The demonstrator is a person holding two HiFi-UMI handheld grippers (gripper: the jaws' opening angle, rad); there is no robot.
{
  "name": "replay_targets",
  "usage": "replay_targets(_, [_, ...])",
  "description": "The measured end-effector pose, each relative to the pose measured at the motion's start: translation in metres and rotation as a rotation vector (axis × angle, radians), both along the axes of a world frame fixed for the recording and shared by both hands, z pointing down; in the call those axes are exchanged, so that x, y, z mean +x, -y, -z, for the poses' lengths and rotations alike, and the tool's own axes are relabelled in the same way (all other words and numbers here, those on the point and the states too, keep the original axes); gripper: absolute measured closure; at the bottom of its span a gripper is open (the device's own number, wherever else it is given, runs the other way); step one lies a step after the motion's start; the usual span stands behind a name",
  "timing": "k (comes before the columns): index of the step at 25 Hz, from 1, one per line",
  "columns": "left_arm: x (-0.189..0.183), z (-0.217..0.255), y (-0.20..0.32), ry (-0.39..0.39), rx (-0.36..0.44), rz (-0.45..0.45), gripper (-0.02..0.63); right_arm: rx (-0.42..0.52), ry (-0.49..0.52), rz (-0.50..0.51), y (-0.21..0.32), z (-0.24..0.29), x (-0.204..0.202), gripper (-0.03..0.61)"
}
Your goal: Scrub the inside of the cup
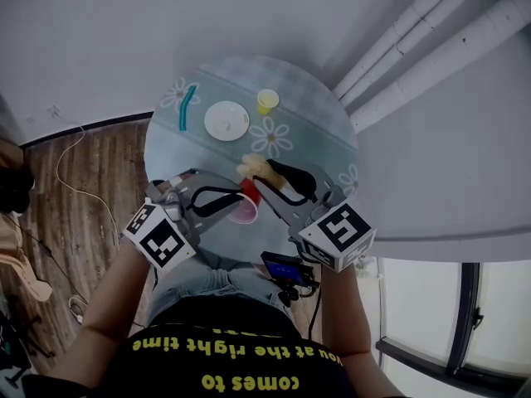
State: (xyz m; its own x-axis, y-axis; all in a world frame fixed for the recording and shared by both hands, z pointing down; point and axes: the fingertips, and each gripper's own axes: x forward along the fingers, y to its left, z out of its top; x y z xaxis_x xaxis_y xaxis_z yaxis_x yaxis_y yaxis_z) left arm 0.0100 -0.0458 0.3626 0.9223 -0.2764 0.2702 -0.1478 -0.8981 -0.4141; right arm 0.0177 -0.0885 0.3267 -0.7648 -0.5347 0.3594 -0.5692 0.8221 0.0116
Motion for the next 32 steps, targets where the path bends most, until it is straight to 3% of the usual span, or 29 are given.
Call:
replay_targets(6, [0.000, 0.000, 0.000, -0.005, -0.007, -0.001, 0.585, -0.013, 0.006, -0.015, -0.001, -0.004, 0.005, 0.442])
replay_targets(15, [-0.015, 0.004, 0.022, -0.127, -0.102, 0.108, 0.584, 0.065, 0.131, -0.012, -0.014, 0.030, -0.007, 0.442])
replay_targets(22, [-0.019, 0.013, 0.020, -0.213, -0.130, 0.113, 0.586, 0.039, 0.120, -0.085, -0.001, 0.015, 0.009, 0.442])
replay_targets(32, [-0.023, 0.015, 0.022, -0.234, -0.135, 0.129, 0.585, 0.038, 0.134, -0.121, 0.003, 0.012, 0.018, 0.442])
